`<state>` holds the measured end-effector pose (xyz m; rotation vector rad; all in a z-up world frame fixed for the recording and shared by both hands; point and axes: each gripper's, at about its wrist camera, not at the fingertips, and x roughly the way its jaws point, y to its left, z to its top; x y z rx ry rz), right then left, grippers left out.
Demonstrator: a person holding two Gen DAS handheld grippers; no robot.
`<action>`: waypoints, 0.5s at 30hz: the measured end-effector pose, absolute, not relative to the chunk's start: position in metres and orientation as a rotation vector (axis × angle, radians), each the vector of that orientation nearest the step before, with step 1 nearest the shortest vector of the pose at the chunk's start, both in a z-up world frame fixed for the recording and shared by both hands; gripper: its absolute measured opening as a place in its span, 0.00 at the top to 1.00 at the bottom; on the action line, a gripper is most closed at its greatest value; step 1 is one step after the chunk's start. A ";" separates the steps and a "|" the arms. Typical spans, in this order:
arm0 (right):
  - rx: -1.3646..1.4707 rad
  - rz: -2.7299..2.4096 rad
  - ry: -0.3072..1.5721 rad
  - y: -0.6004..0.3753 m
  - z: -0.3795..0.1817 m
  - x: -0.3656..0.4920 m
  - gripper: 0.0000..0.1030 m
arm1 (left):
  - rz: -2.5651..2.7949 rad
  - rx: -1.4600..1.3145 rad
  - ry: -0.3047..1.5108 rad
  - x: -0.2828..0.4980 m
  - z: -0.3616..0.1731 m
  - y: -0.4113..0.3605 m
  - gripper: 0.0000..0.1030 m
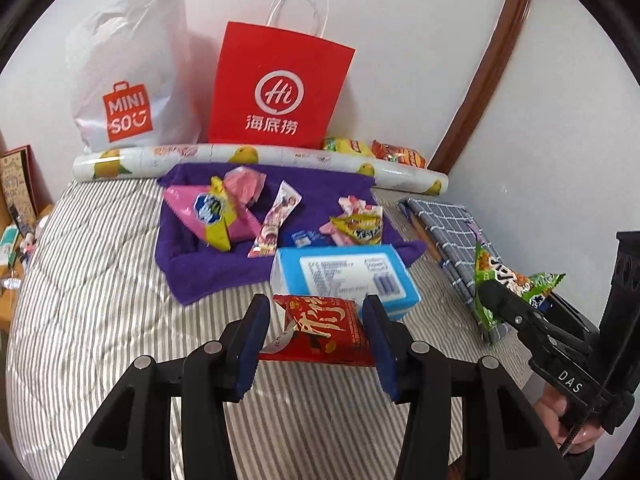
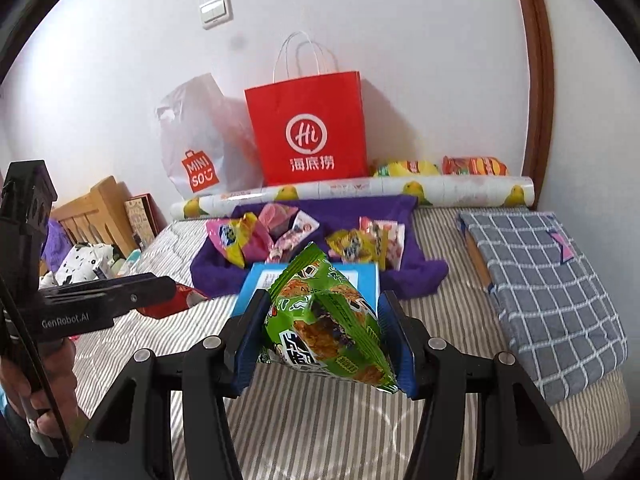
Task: Organize snacks
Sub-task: 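Carry both packets over the purple towel with both tools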
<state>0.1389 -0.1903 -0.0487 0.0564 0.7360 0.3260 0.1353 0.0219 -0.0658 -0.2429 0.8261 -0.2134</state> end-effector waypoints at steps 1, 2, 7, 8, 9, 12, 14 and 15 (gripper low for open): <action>0.056 0.326 0.732 -0.190 -0.046 0.143 0.47 | -0.216 -0.244 0.825 0.139 -0.064 0.021 0.55; 0.055 0.326 0.728 -0.189 -0.044 0.149 0.47 | -0.221 -0.246 0.824 0.145 -0.061 0.020 0.55; 0.061 0.328 0.709 -0.187 -0.033 0.174 0.47 | -0.224 -0.254 0.817 0.164 -0.055 0.020 0.56; 0.063 0.327 0.708 -0.187 -0.032 0.180 0.47 | -0.227 -0.256 0.817 0.170 -0.054 0.021 0.56; 0.064 0.327 0.707 -0.187 -0.031 0.184 0.47 | -0.227 -0.257 0.817 0.173 -0.054 0.021 0.56; 0.061 0.326 0.704 -0.186 -0.030 0.201 0.47 | -0.226 -0.260 0.815 0.187 -0.052 0.024 0.56; 0.061 0.322 0.704 -0.186 -0.030 0.214 0.47 | -0.224 -0.263 0.816 0.197 -0.052 0.026 0.56; 0.064 0.324 0.705 -0.186 -0.030 0.219 0.47 | -0.222 -0.264 0.817 0.201 -0.052 0.027 0.56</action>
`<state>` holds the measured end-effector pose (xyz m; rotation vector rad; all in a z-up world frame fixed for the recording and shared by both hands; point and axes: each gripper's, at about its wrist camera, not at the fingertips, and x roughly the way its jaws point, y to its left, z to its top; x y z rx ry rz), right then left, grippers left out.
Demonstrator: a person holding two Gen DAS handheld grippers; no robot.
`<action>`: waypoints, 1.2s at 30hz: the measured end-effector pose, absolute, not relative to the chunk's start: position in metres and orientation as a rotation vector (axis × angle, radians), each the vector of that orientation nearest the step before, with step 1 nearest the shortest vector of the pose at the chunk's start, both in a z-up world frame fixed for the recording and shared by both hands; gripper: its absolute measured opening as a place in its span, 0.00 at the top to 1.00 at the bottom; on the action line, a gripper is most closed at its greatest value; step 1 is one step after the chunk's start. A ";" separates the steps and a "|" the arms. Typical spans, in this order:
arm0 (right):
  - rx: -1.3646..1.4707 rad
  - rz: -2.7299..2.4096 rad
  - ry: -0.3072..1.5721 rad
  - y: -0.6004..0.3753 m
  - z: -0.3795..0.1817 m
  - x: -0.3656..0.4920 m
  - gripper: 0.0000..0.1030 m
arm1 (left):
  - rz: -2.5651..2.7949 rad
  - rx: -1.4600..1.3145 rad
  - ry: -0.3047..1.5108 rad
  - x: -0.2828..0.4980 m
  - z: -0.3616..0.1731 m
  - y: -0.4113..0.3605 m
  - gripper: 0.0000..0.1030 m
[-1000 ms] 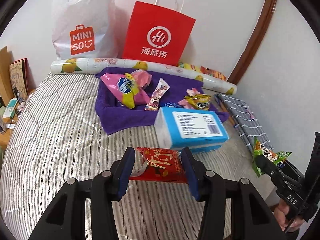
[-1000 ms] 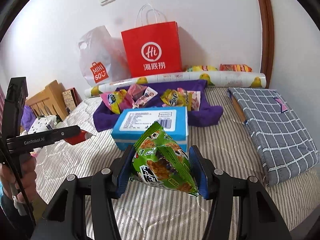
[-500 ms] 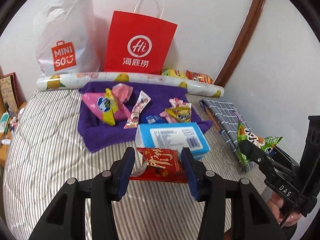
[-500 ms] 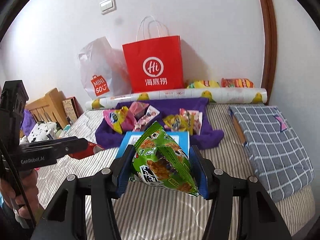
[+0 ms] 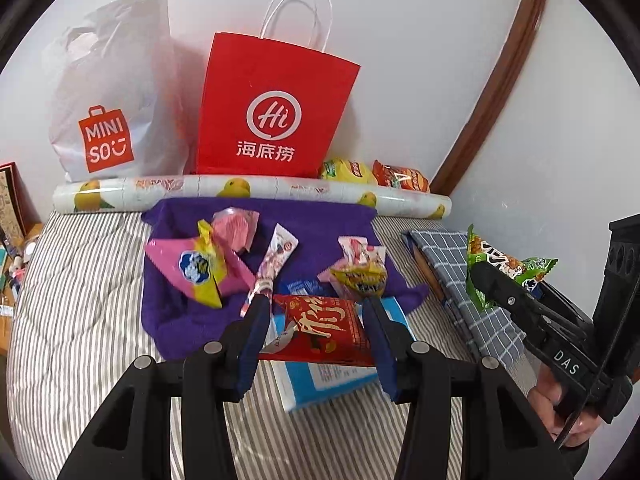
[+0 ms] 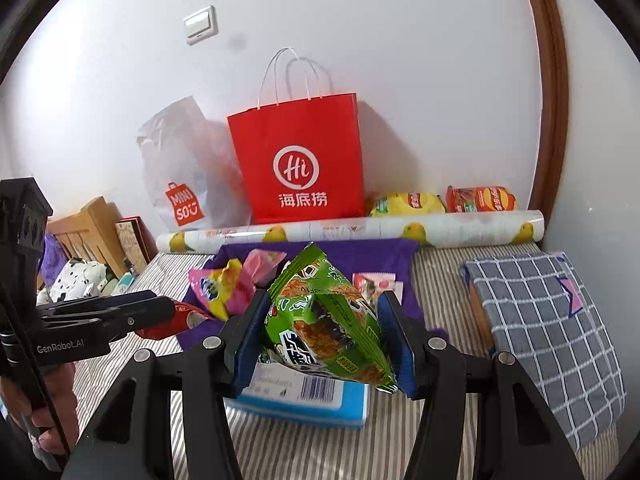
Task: Organize snacks
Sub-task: 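Carry both packets over the purple towel with both tools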
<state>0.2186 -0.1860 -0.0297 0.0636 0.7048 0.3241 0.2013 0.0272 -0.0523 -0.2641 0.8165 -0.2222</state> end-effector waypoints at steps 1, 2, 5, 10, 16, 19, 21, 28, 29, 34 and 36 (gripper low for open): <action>0.069 0.326 0.705 -0.186 -0.030 0.225 0.47 | -0.221 -0.264 0.817 0.206 -0.053 0.028 0.56; 0.073 0.327 0.706 -0.186 -0.030 0.230 0.47 | -0.218 -0.263 0.816 0.212 -0.053 0.029 0.55; 0.083 0.330 0.705 -0.187 -0.032 0.248 0.47 | -0.213 -0.266 0.815 0.226 -0.054 0.032 0.56; 0.091 0.336 0.715 -0.183 -0.041 0.277 0.47 | -0.209 -0.267 0.826 0.250 -0.062 0.034 0.56; 0.103 0.344 0.744 -0.179 -0.059 0.312 0.47 | -0.206 -0.280 0.847 0.274 -0.077 0.037 0.55; 0.106 0.339 0.763 -0.177 -0.071 0.328 0.47 | -0.207 -0.288 0.855 0.284 -0.084 0.038 0.56; 0.111 0.341 0.780 -0.176 -0.078 0.338 0.47 | -0.208 -0.291 0.863 0.291 -0.088 0.038 0.56; 0.120 0.343 0.844 -0.168 -0.107 0.368 0.47 | -0.220 -0.289 0.877 0.312 -0.103 0.036 0.56; 0.117 0.342 0.852 -0.167 -0.111 0.370 0.47 | -0.224 -0.295 0.883 0.315 -0.106 0.035 0.56; 0.114 0.348 0.900 -0.162 -0.130 0.381 0.47 | -0.231 -0.322 0.904 0.326 -0.121 0.035 0.55; 0.118 0.350 0.920 -0.162 -0.137 0.384 0.47 | -0.233 -0.327 0.912 0.330 -0.126 0.035 0.55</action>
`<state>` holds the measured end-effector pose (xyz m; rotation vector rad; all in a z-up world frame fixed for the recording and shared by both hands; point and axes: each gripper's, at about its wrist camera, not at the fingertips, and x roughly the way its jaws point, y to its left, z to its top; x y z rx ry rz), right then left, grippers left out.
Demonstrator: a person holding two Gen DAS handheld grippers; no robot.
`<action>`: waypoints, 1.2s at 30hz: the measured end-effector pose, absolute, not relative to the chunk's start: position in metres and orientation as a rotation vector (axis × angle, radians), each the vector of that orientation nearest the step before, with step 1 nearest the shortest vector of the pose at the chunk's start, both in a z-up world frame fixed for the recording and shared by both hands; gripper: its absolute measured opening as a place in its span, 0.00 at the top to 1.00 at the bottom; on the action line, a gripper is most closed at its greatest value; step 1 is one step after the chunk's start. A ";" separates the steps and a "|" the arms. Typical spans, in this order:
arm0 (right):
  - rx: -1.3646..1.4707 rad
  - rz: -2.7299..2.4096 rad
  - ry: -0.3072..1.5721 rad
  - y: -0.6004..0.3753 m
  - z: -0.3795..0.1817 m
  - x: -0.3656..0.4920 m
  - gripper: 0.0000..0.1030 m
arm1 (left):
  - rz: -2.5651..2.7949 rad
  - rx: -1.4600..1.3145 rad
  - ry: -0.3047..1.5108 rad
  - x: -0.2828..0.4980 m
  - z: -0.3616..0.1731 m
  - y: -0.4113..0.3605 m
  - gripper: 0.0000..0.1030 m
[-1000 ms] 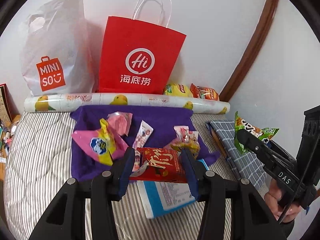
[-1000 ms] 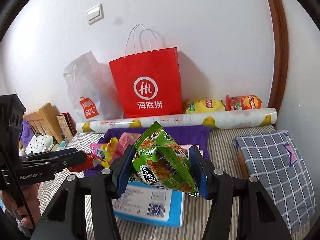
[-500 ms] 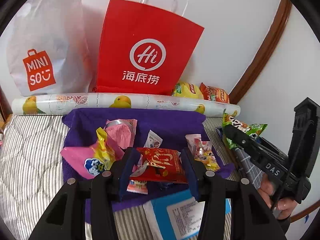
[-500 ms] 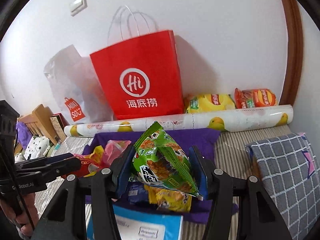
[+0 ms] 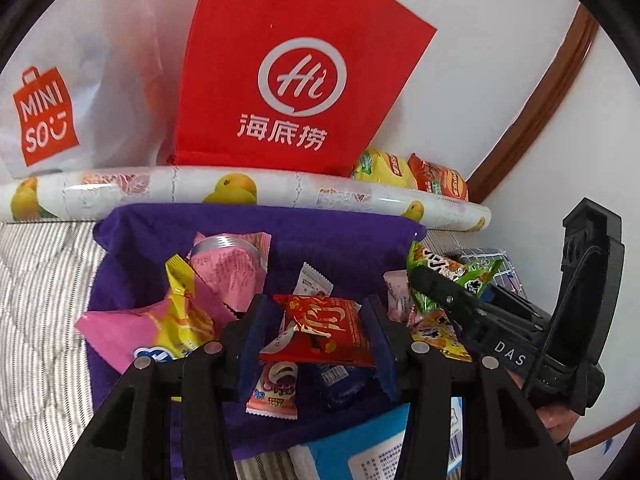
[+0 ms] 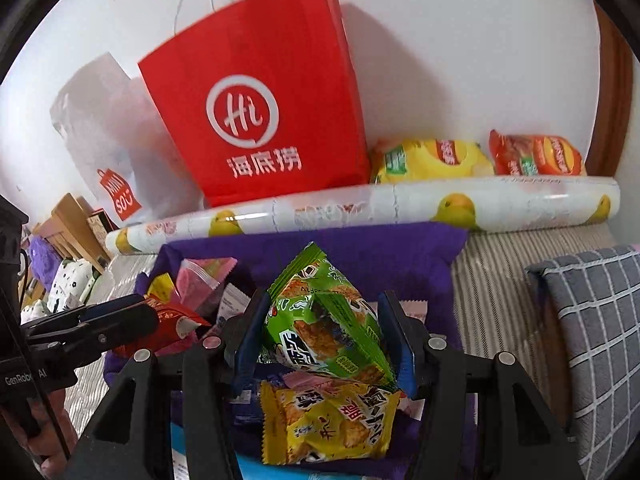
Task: Organize snacks
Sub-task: 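Carry both packets over the purple towel with both tools, then open both tools to drop the packets onto the purple towel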
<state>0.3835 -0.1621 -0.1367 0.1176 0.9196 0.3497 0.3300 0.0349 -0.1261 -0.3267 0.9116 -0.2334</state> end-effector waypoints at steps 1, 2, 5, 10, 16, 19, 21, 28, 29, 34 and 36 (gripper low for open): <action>0.120 0.350 0.927 -0.162 -0.139 0.385 0.47 | -0.234 -0.329 0.916 0.331 -0.129 0.035 0.55; 0.122 0.349 0.935 -0.162 -0.142 0.385 0.47 | -0.236 -0.332 0.922 0.333 -0.132 0.035 0.55; 0.123 0.349 0.960 -0.162 -0.149 0.388 0.47 | -0.236 -0.340 0.931 0.337 -0.137 0.034 0.55; 0.116 0.348 0.975 -0.163 -0.153 0.388 0.46 | -0.244 -0.347 0.942 0.341 -0.144 0.032 0.55; 0.120 0.352 0.976 -0.163 -0.152 0.389 0.46 | -0.247 -0.328 0.957 0.343 -0.149 0.027 0.55; 0.121 0.354 0.973 -0.163 -0.152 0.388 0.45 | -0.249 -0.327 0.963 0.343 -0.151 0.027 0.55; 0.117 0.368 0.974 -0.161 -0.152 0.388 0.42 | -0.248 -0.327 0.967 0.343 -0.153 0.028 0.55; 0.101 0.372 0.952 -0.158 -0.148 0.385 0.38 | -0.247 -0.332 0.972 0.344 -0.156 0.029 0.55; 0.104 0.371 0.949 -0.158 -0.147 0.385 0.38 | -0.248 -0.333 0.972 0.344 -0.156 0.030 0.55; 0.112 0.363 0.907 -0.163 -0.132 0.380 0.34 | -0.239 -0.332 0.979 0.344 -0.159 0.030 0.55; 0.106 0.355 0.883 -0.165 -0.126 0.376 0.32 | -0.234 -0.328 0.979 0.344 -0.159 0.029 0.55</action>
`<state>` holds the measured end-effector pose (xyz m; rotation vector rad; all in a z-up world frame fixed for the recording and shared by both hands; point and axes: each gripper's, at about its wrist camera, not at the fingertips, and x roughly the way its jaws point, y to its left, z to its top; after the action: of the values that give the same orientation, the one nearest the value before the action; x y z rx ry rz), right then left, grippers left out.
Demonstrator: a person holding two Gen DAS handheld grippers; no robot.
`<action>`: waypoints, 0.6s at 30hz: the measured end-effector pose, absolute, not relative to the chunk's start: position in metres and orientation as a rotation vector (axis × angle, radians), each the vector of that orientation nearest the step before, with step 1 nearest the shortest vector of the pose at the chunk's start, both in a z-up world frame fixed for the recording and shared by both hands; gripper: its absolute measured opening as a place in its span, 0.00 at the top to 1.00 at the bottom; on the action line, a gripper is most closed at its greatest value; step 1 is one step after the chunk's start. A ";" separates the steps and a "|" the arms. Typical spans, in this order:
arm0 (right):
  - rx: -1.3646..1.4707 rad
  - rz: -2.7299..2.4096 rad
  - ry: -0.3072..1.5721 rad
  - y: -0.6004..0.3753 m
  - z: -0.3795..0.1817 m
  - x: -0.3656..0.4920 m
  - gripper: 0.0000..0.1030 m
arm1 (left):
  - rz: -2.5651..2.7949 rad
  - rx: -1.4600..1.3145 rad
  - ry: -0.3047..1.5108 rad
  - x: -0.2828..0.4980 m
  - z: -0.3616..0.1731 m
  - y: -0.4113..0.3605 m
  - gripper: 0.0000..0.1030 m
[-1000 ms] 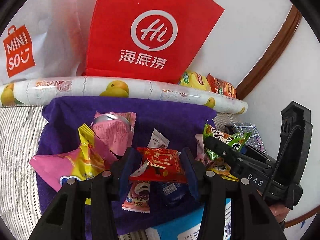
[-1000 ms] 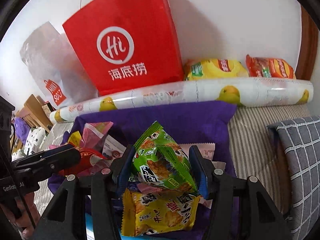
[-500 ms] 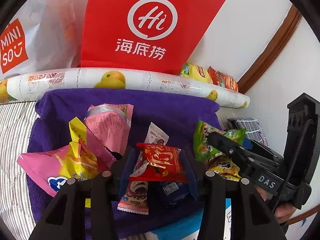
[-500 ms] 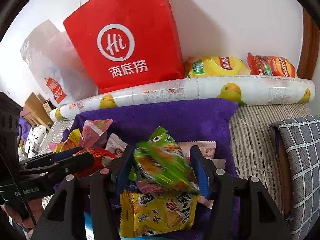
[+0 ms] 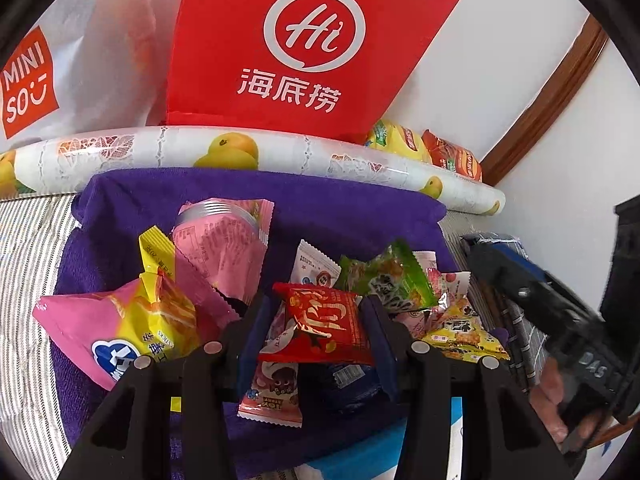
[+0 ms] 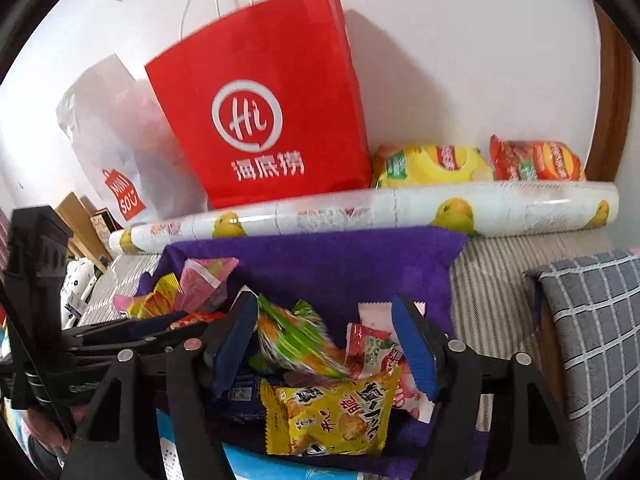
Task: Organize snacks
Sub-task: 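Open both tools to drop the packets onto the purple towel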
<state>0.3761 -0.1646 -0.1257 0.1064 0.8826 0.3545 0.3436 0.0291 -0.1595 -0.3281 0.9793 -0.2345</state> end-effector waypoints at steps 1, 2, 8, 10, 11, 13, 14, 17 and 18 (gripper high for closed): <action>0.100 0.351 0.873 -0.165 -0.122 0.374 0.32 | -0.236 -0.328 0.980 0.343 -0.160 0.029 0.55; 0.094 0.349 0.865 -0.165 -0.119 0.372 0.32 | -0.237 -0.329 0.981 0.343 -0.159 0.028 0.55; 0.080 0.328 0.849 -0.168 -0.108 0.362 0.32 | -0.210 -0.297 0.993 0.344 -0.161 0.024 0.55; 0.084 0.321 0.848 -0.172 -0.106 0.358 0.32 | -0.207 -0.291 0.995 0.344 -0.162 0.024 0.55; 0.085 0.317 0.848 -0.173 -0.105 0.357 0.32 | -0.205 -0.288 0.997 0.344 -0.162 0.023 0.55; 0.086 0.310 0.849 -0.176 -0.104 0.353 0.32 | -0.202 -0.288 0.999 0.344 -0.162 0.023 0.55; 0.086 0.308 0.850 -0.177 -0.103 0.351 0.32 | -0.204 -0.289 1.000 0.344 -0.162 0.023 0.55; 0.076 0.303 0.859 -0.178 -0.103 0.346 0.32 | -0.202 -0.289 1.004 0.345 -0.163 0.023 0.55; 0.070 0.301 0.861 -0.178 -0.103 0.345 0.32 | -0.202 -0.289 1.005 0.345 -0.164 0.023 0.55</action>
<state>0.3447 -0.1783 -0.1027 0.0701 0.8611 0.3007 0.3454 0.0233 -0.1635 -0.2892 1.0045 -0.2023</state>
